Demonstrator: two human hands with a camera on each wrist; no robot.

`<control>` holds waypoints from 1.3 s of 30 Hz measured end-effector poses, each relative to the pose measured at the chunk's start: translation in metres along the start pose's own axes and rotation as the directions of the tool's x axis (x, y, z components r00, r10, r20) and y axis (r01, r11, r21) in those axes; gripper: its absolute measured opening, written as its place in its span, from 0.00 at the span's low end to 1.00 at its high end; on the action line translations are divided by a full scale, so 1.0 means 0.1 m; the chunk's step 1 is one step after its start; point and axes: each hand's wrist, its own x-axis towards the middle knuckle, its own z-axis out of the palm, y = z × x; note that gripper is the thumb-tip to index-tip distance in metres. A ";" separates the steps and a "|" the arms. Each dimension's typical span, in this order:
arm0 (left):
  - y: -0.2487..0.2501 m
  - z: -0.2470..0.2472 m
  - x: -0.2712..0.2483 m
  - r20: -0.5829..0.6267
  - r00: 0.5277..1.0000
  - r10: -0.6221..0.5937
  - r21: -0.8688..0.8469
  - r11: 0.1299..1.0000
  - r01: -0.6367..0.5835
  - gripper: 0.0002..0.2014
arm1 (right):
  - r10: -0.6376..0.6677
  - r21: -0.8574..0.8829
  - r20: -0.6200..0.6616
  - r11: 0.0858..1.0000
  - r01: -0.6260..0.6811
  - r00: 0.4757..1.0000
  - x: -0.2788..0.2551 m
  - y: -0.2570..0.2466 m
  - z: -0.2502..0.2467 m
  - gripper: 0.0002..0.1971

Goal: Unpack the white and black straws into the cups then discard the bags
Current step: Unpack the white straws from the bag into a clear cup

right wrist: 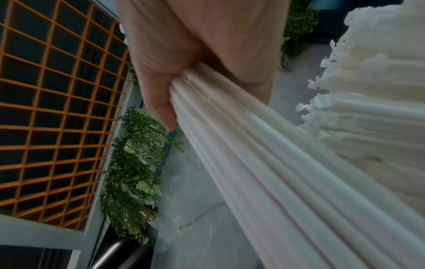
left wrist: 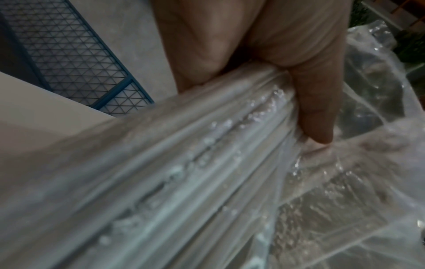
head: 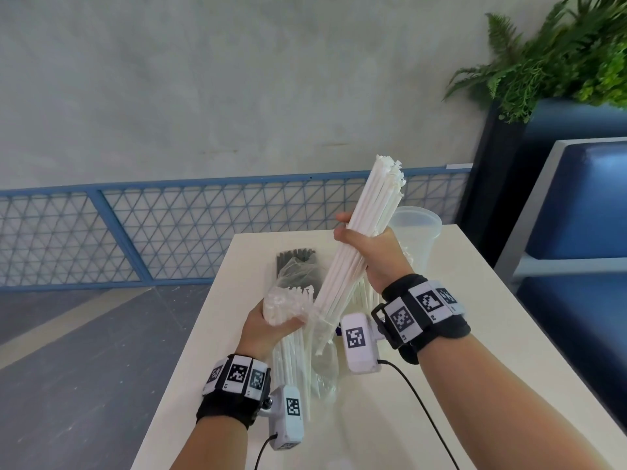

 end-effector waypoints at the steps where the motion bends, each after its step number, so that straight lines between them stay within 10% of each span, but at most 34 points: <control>1: 0.00 0.00 0.00 0.002 1.000 0.002 0.000 1.000 -0.002 0.22 | -0.001 0.001 -0.015 1.000 0.001 1.000 -0.01 -0.01 0.01 0.10; 7: -0.02 -0.04 0.05 -0.056 0.998 -0.011 -0.032 0.999 0.009 0.14 | -0.070 0.144 -0.146 0.985 0.091 0.987 0.03 -0.20 -0.03 0.09; 22: -0.19 -0.18 0.15 -0.320 0.924 -0.208 -0.128 0.976 0.175 0.31 | -0.221 0.122 -0.449 0.945 0.304 0.866 0.09 -0.63 -0.24 0.20; 30: 0.07 -0.01 0.02 -0.187 0.980 -0.070 -0.041 0.997 0.063 0.23 | -0.415 -0.289 -0.315 0.899 0.330 0.854 0.07 -0.38 -0.17 0.20; 39: 0.10 0.04 -0.06 -0.190 0.980 -0.057 0.080 0.994 0.073 0.22 | -0.349 -0.343 -0.256 0.905 0.253 0.901 0.10 -0.07 -0.19 0.15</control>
